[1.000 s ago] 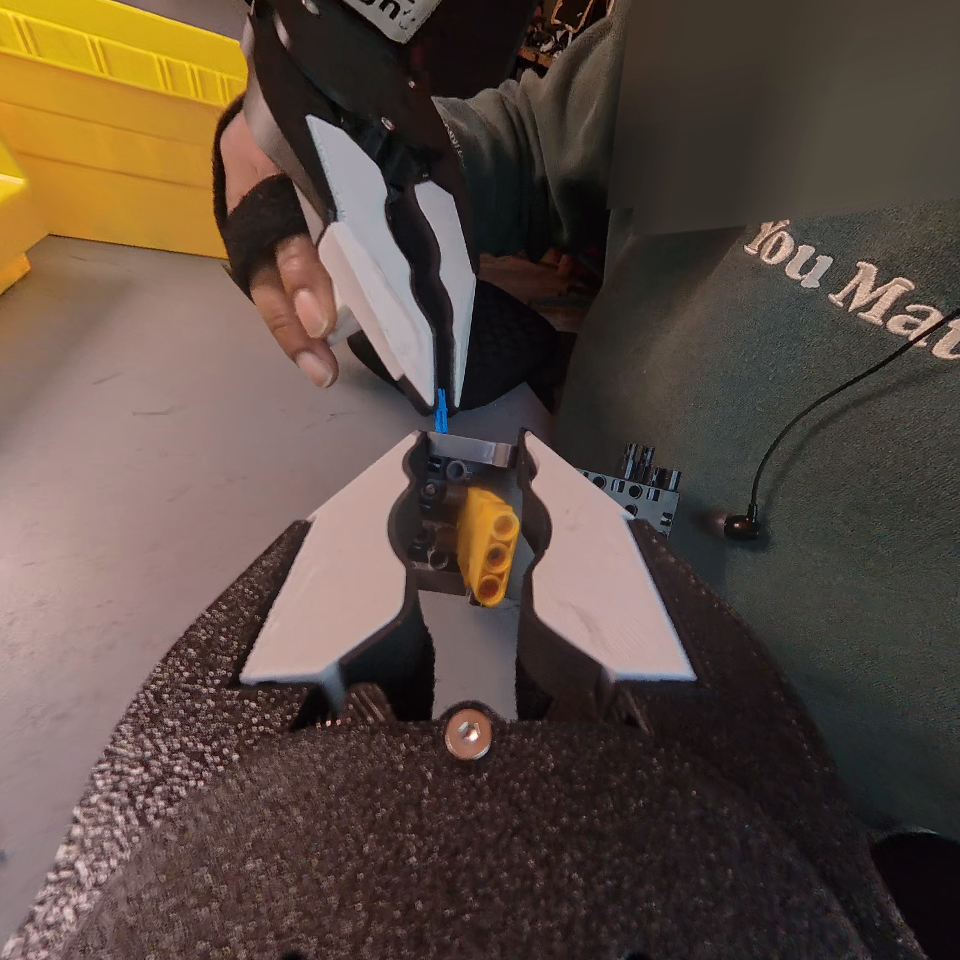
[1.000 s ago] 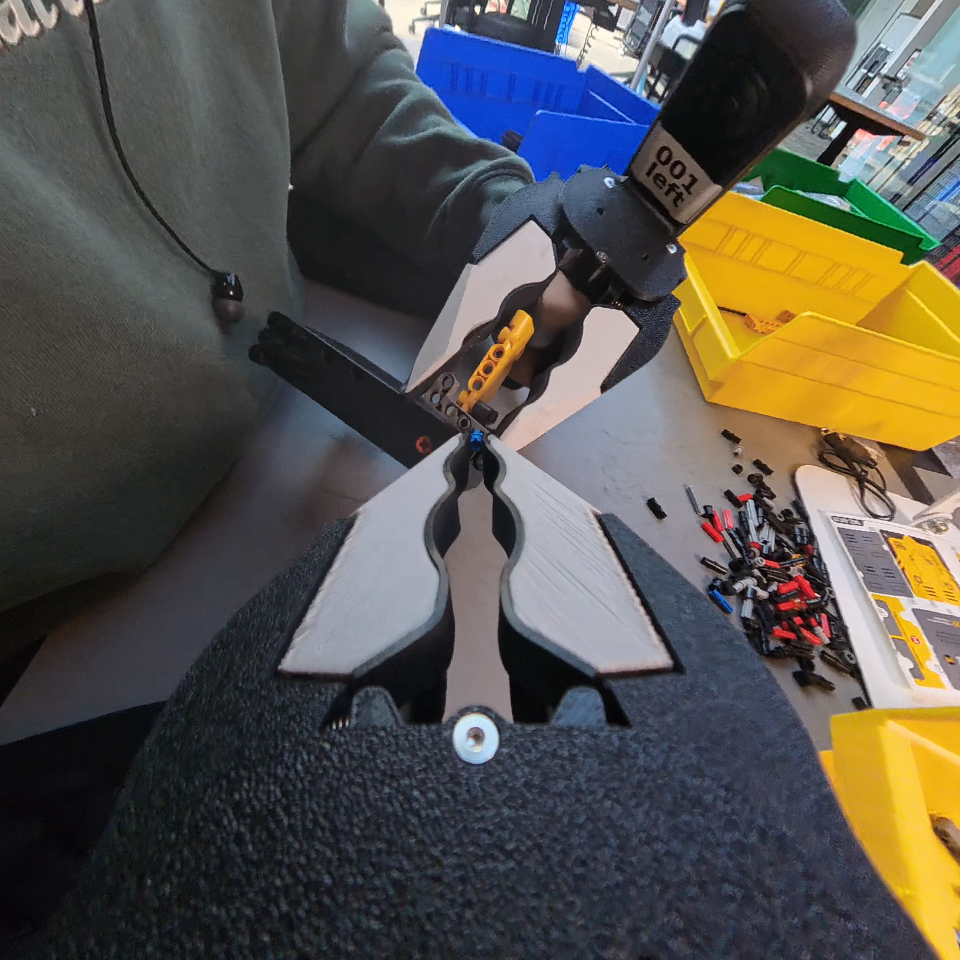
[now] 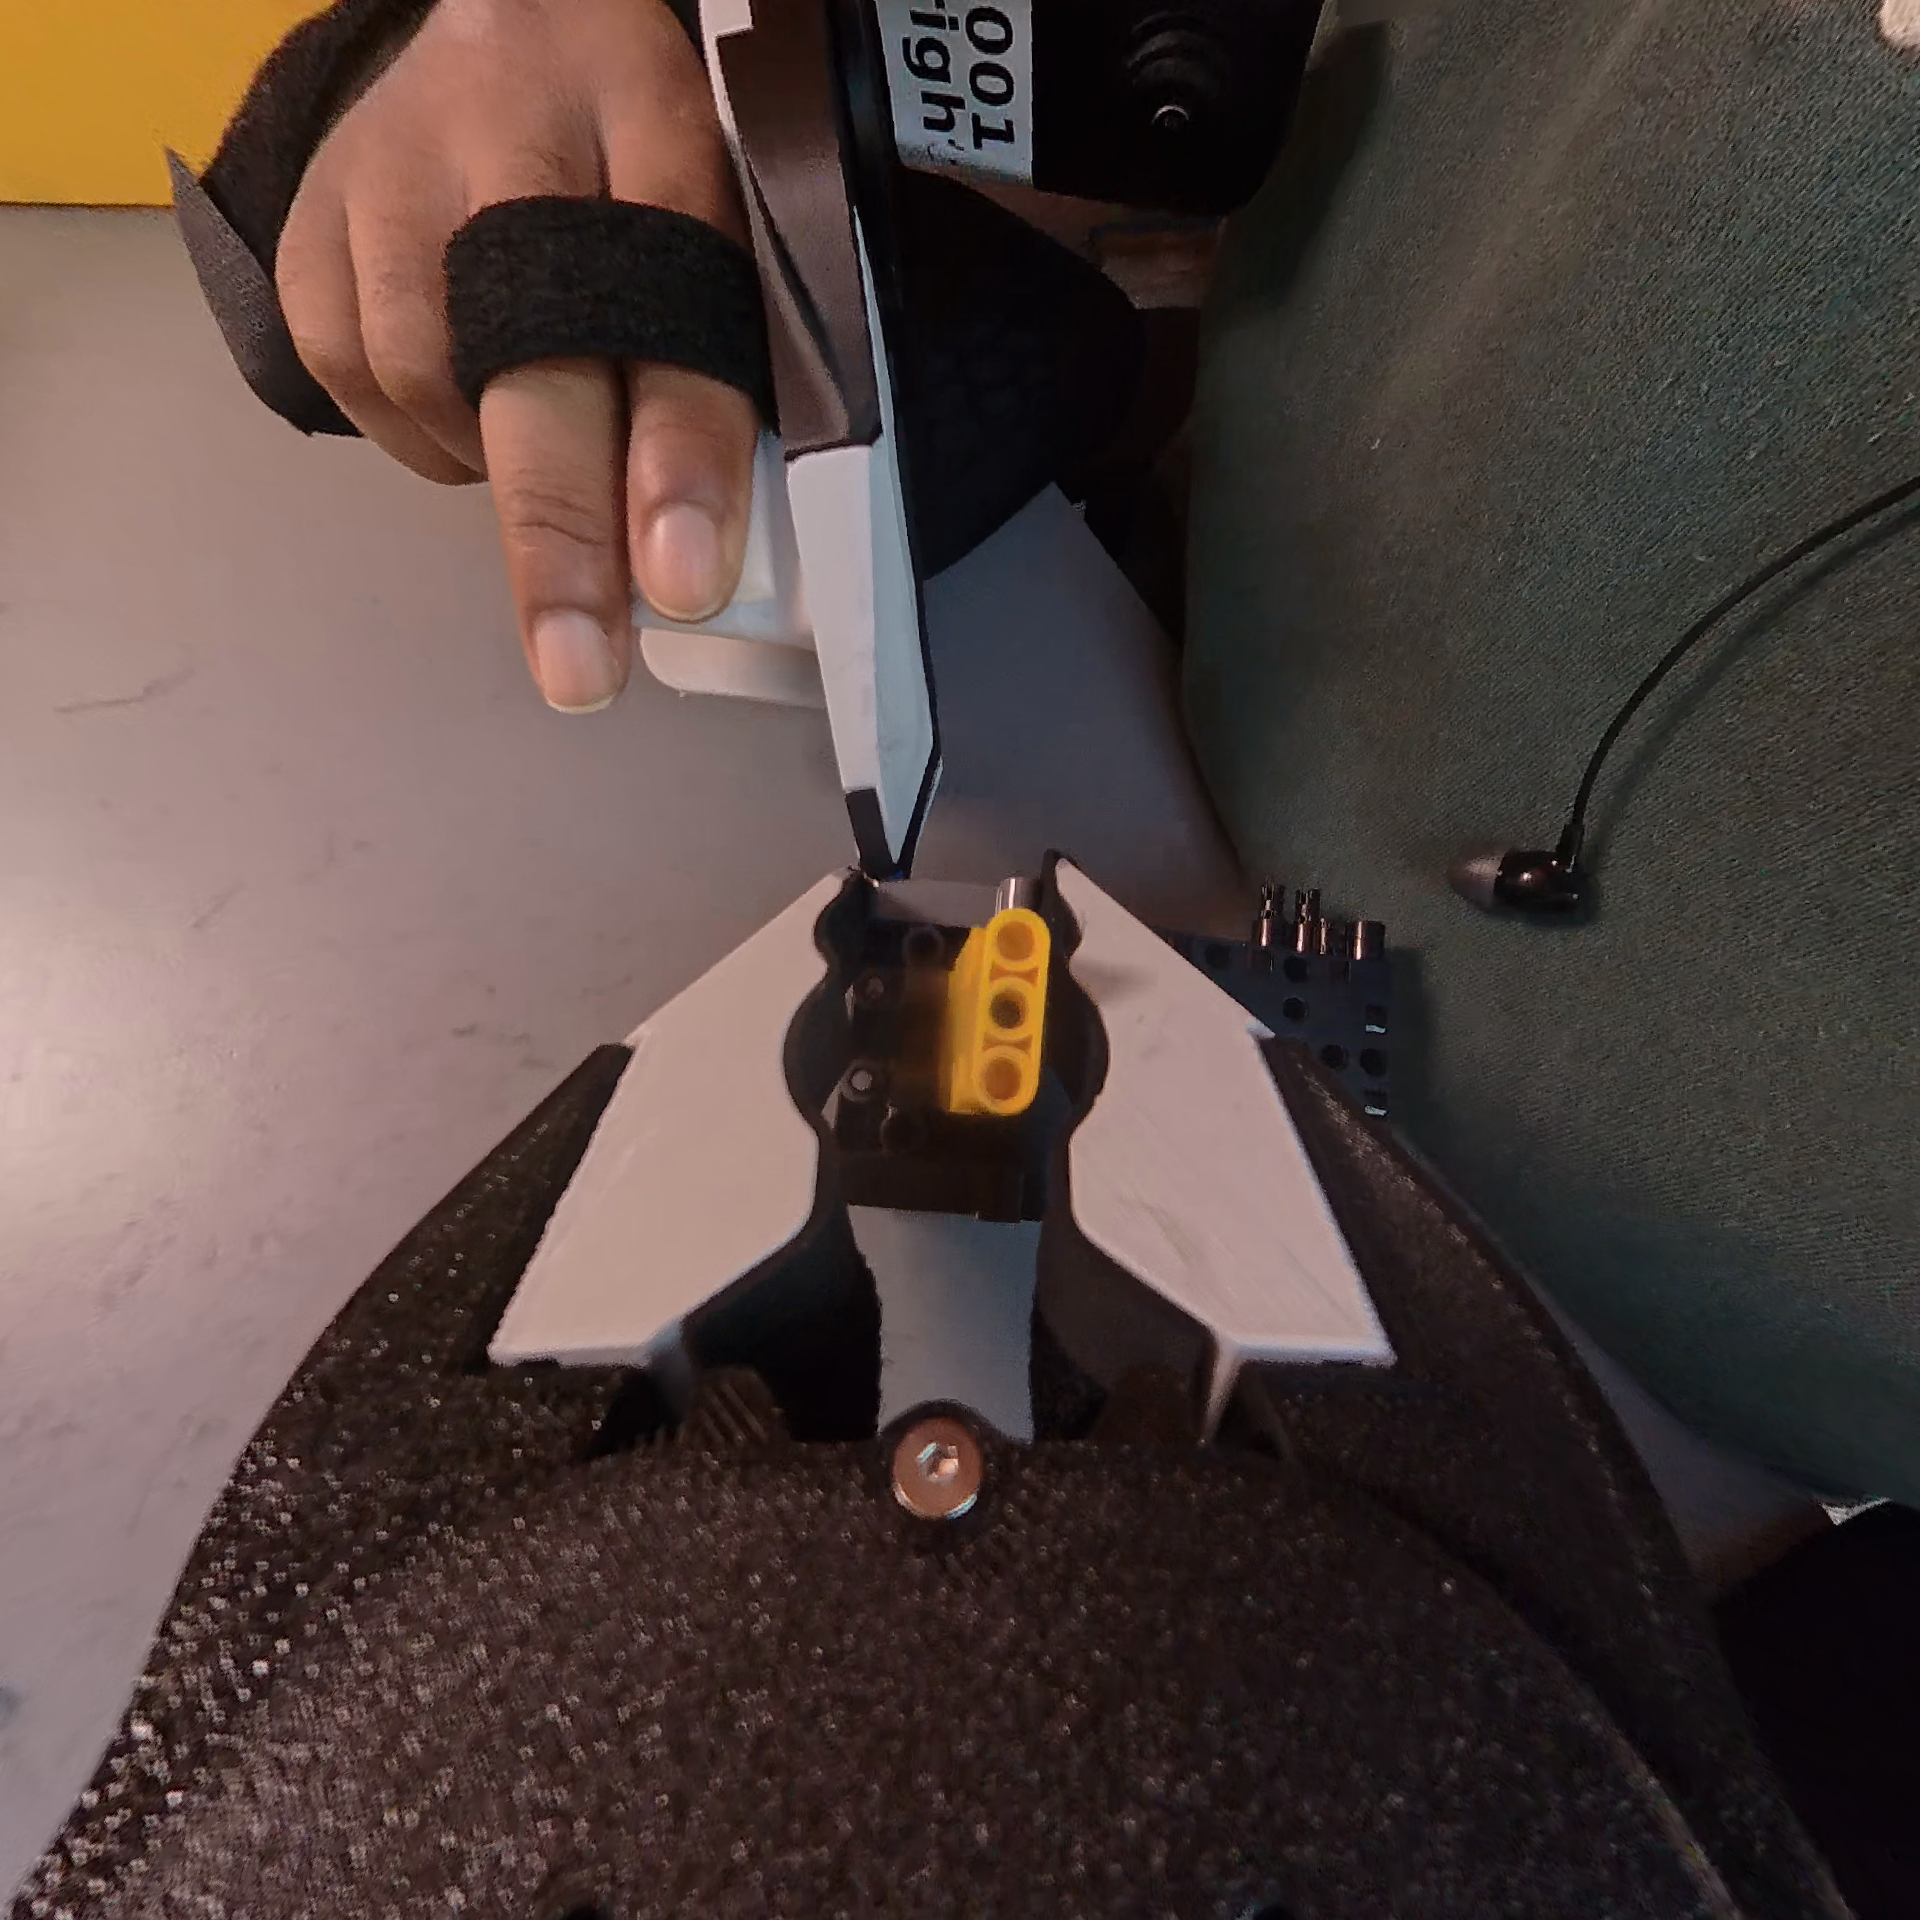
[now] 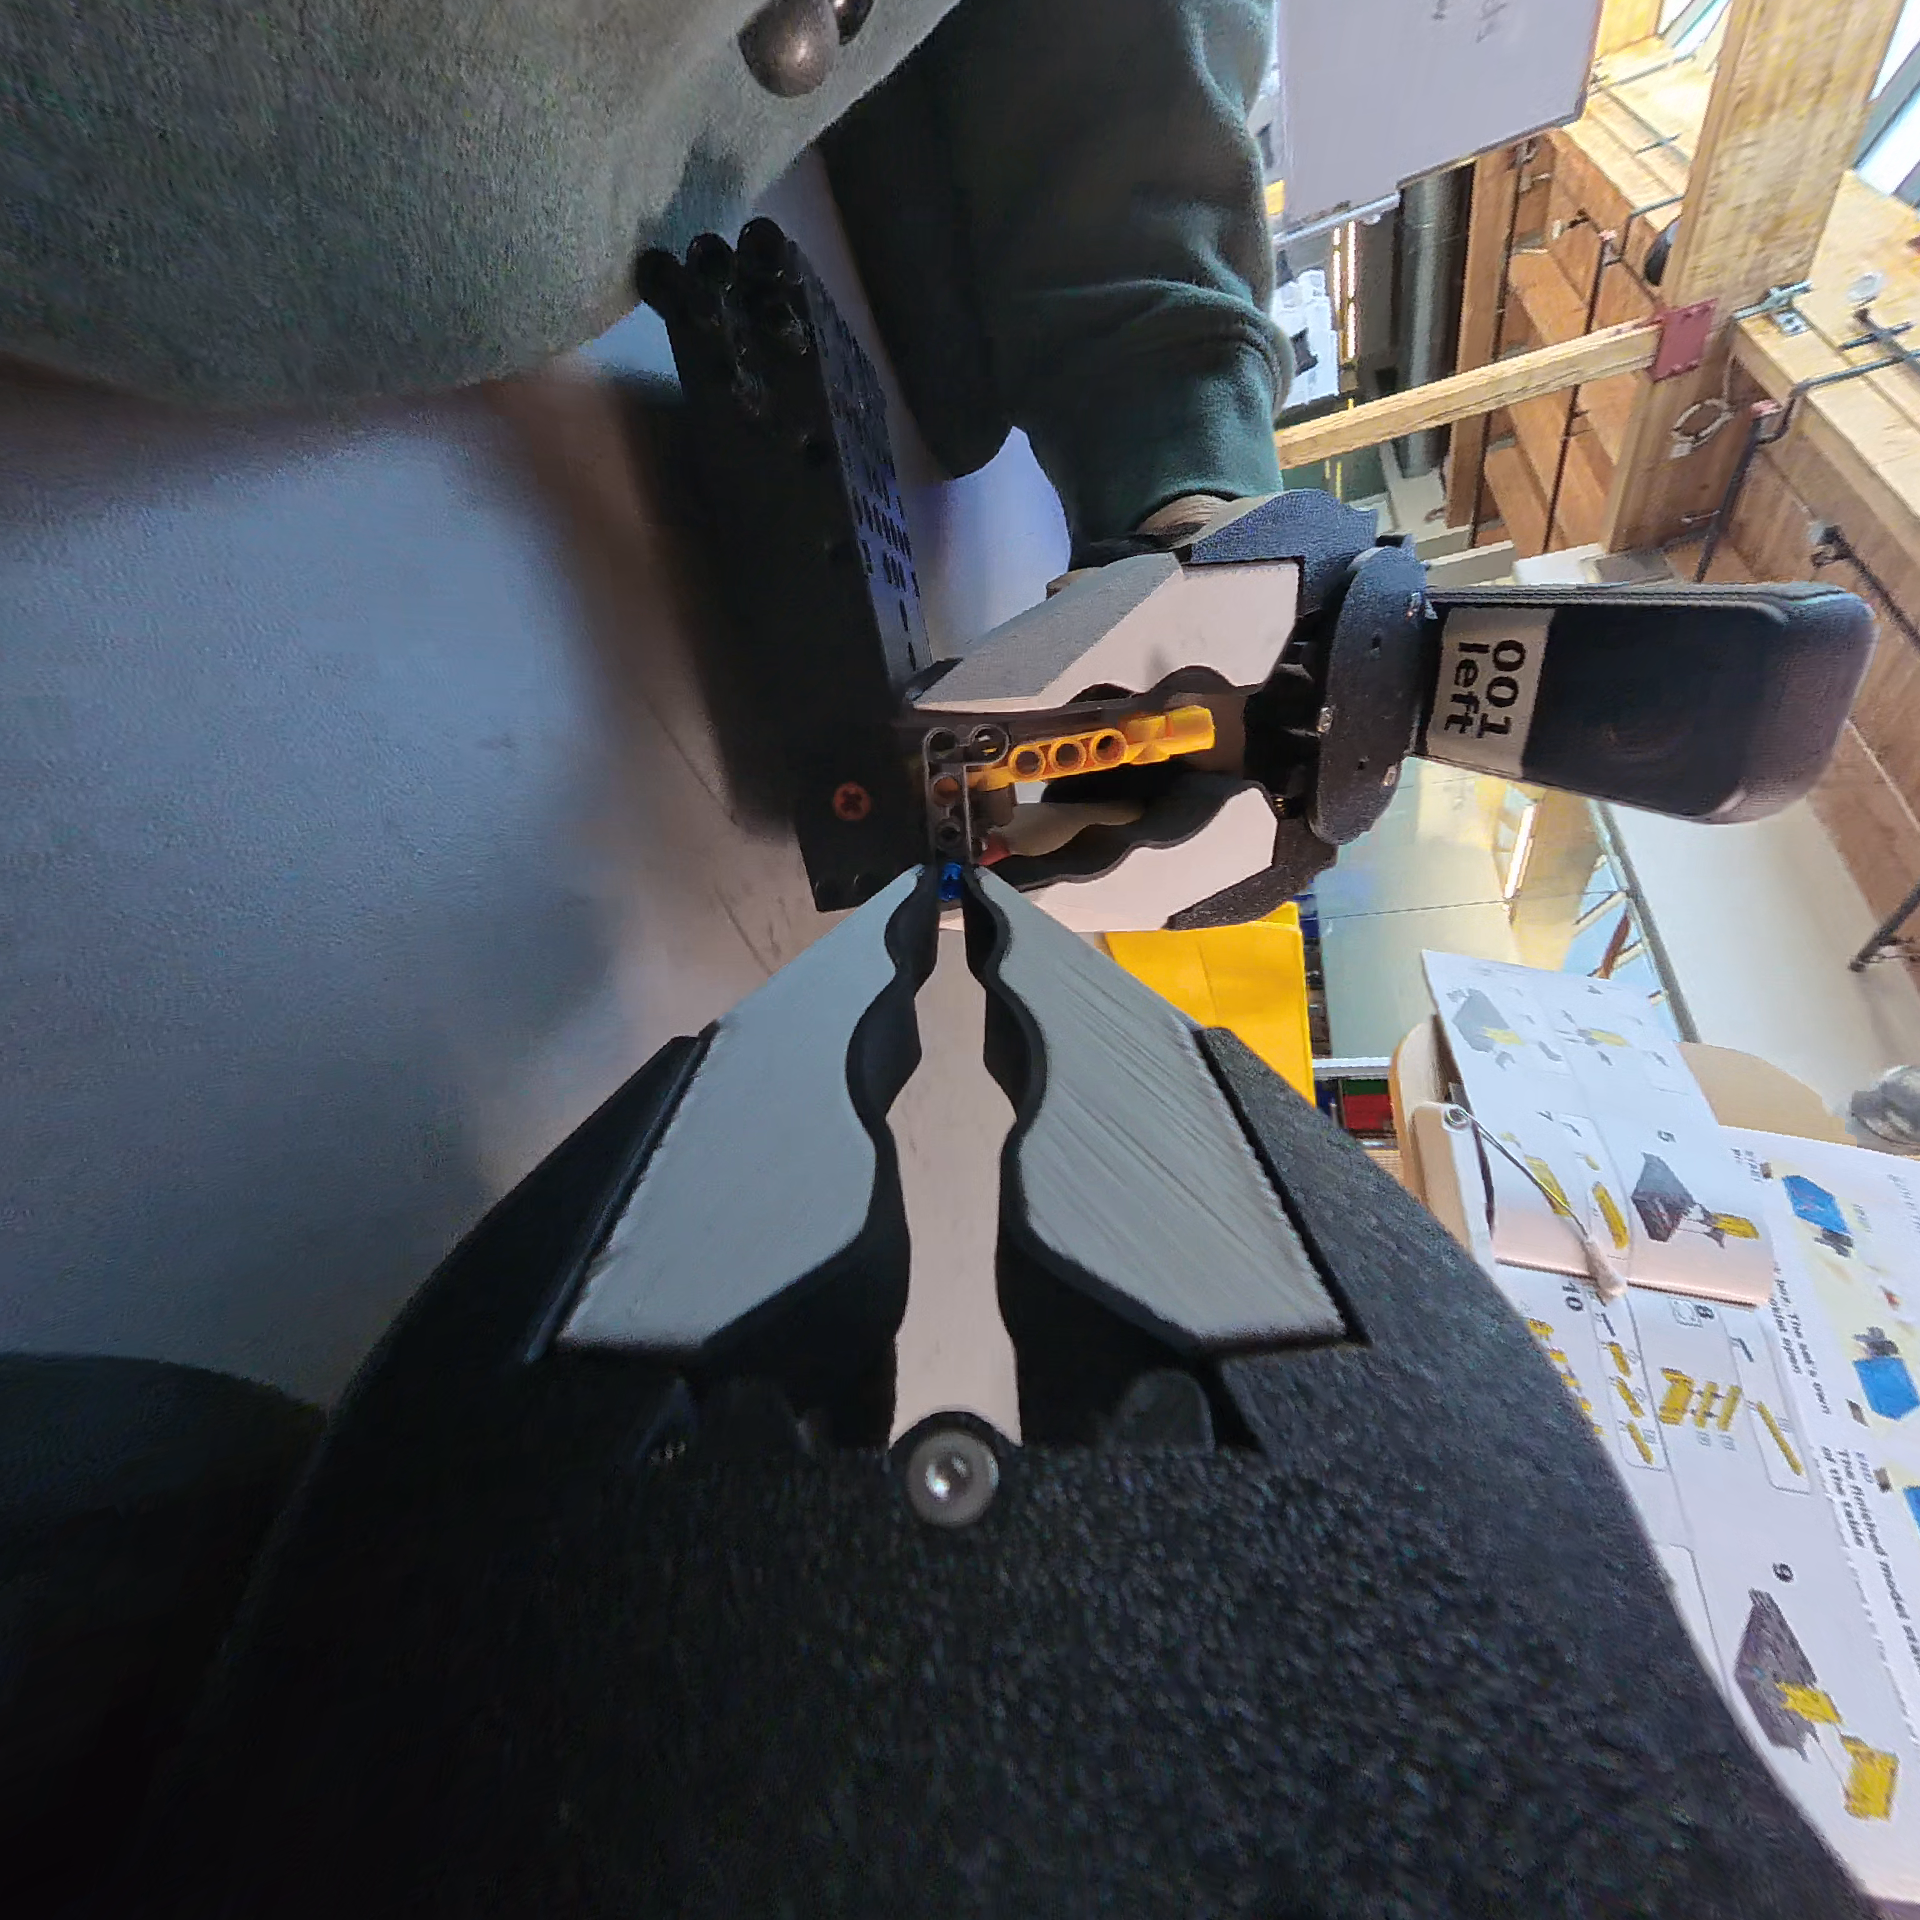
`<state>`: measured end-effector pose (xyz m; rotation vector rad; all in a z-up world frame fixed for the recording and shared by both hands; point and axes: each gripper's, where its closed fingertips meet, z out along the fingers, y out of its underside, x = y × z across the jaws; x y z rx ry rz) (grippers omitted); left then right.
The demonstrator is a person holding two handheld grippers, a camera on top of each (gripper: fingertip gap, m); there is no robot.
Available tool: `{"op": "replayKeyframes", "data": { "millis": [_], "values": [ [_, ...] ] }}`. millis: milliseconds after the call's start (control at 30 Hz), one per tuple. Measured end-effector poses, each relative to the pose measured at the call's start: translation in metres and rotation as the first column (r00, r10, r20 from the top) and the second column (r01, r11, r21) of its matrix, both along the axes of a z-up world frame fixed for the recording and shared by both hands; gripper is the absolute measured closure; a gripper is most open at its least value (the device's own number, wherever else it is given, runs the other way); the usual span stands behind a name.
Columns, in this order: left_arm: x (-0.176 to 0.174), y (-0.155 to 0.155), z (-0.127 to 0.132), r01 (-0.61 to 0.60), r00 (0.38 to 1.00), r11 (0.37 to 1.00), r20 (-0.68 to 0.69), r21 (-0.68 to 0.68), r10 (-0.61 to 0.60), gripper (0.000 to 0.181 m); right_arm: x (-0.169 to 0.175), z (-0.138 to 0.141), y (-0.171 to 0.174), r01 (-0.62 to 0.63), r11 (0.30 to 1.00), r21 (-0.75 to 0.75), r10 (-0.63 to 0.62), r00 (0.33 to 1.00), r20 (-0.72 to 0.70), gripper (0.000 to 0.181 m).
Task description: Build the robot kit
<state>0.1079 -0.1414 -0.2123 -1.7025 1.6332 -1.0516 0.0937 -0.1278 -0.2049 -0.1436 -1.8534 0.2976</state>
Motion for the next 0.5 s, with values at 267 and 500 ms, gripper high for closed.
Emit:
{"op": "replayKeyframes", "data": {
  "millis": [267, 500],
  "values": [
    [0.0, 0.005, -0.009, -0.022, 0.998, 0.997, -0.059, 0.071, 0.026, 0.148, 0.011, -0.006, 0.009, 0.089, 0.981, -0.17, -0.071, 0.992, 0.108, 0.169],
    [-0.002, 0.013, -0.007, -0.068, 0.996, 0.992, -0.055, 0.109, 0.075, 0.137, 0.018, -0.013, 0.013, 0.358, 0.811, -0.463, -0.161, 0.897, 0.411, 0.166]
  ]
}}
